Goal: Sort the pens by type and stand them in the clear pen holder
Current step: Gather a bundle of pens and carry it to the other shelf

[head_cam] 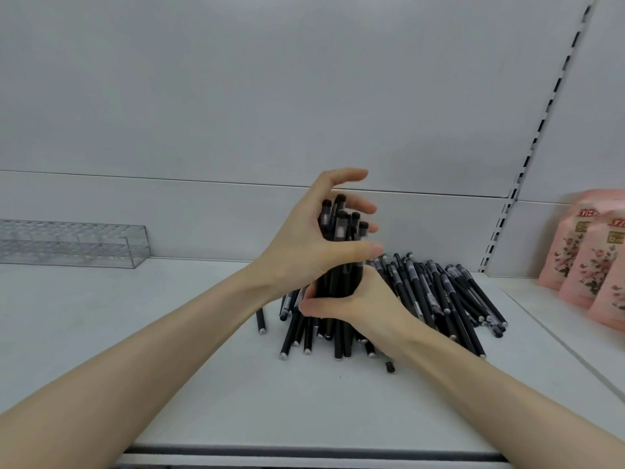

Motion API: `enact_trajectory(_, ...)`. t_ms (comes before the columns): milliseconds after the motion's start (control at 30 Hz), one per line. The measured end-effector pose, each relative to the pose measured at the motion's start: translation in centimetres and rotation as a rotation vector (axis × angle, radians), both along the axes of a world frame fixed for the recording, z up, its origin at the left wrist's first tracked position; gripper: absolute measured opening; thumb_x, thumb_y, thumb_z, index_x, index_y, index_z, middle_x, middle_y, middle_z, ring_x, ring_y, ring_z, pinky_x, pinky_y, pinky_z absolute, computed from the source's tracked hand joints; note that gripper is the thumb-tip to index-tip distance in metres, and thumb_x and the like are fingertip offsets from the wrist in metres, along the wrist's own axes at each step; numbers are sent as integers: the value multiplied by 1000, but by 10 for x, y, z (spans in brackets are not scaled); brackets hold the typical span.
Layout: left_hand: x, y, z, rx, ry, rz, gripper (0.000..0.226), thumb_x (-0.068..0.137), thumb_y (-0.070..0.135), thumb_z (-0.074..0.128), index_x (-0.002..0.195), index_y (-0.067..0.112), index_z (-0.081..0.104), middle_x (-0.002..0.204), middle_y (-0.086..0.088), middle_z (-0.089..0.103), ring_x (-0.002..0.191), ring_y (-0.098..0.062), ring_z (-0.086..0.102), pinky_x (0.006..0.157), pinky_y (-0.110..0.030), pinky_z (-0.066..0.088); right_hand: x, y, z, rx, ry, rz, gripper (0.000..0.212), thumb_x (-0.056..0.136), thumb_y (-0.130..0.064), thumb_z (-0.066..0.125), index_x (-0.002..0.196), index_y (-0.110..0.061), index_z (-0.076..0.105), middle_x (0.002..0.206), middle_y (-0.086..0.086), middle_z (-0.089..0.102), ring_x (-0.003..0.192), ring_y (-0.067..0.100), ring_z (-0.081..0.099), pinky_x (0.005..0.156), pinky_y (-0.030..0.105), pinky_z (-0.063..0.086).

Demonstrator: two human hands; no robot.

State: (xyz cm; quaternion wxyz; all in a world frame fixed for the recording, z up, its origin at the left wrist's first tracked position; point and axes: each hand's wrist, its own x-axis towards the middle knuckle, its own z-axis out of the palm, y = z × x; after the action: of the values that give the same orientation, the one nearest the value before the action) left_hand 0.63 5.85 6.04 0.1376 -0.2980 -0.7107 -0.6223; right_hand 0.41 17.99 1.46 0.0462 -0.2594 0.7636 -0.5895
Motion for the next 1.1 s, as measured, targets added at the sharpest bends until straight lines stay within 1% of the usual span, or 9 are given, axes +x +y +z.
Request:
enact_trajectory(100, 2, -2, -2, -41, 13, 31, 30, 76, 1, 75, 101, 14, 65, 100, -12, 67, 91, -24, 66, 83, -33, 56, -2, 1, 1, 9, 23, -10, 9, 74, 1, 73, 76, -2, 65, 78, 8, 67, 74, 15, 64, 77, 33, 54)
enact_trajectory(167, 1, -4, -2, -48, -16, 38, 21, 79, 5, 73, 97, 14, 67, 97, -12, 68, 90, -26, 66, 83, -32, 55, -2, 0, 1, 47, 1, -12, 9, 73, -1, 74, 77, -2, 66, 82, 16, 68, 74, 18, 63, 77, 37, 55)
enact_trajectory(333, -1, -9, -6, -55, -89, 25, 50, 73, 5, 78, 116, 20, 56, 101, -3, 70, 91, -18, 70, 84, -34, 55, -4, 0, 0, 159, 17, -39, 13, 74, -10, 77, 76, -11, 64, 77, 8, 65, 69, 14, 62, 71, 28, 53)
enact_trajectory(467, 6, -6, 1, -34, -127, 49, 40, 71, -2, 77, 105, 15, 63, 83, -2, 71, 75, -11, 68, 72, -23, 53, 0, 0, 5, 151, 45, -31, 13, 77, -12, 74, 73, -12, 62, 78, 14, 66, 72, 27, 62, 72, 35, 53)
enact_trajectory(533, 11, -4, 8, 41, -132, 64, 34, 71, -5, 75, 97, 13, 64, 78, -2, 70, 71, -13, 66, 69, -24, 53, 3, 2, 12, 124, 33, -5, 14, 79, -9, 71, 70, -10, 60, 68, 7, 63, 65, 21, 61, 66, 32, 52)
enact_trajectory(600, 20, -2, 14, 120, -143, 67, 35, 72, -7, 74, 96, 15, 63, 77, -3, 69, 71, -15, 65, 69, -27, 53, 10, 2, 19, 64, -4, 42, 13, 80, -6, 70, 73, -9, 59, 64, 2, 63, 68, 19, 67, 71, 36, 56)
enact_trajectory(833, 69, -24, 17, 405, -253, 1, 71, 67, -4, 75, 129, 15, 45, 97, -16, 72, 93, -27, 70, 78, -31, 56, 48, -13, 32, -47, -88, 263, 25, 84, -1, 64, 62, -8, 55, 54, 7, 53, 47, 19, 52, 53, 31, 48)
enact_trajectory(967, 106, -61, 14, 342, -307, 15, 58, 72, 9, 64, 127, 8, 48, 100, -14, 72, 96, -22, 69, 78, -28, 56, 78, -50, 31, -86, -136, 413, 30, 84, 3, 62, 57, -8, 52, 52, 5, 50, 45, 18, 48, 53, 32, 46)
enact_trajectory(1100, 144, -105, 17, 217, -291, 98, 35, 68, 8, 64, 103, 10, 65, 87, -9, 73, 92, -19, 68, 79, -27, 55, 108, -98, 31, -104, -166, 504, 33, 84, 5, 61, 56, -10, 51, 51, 4, 50, 44, 18, 47, 51, 31, 44)
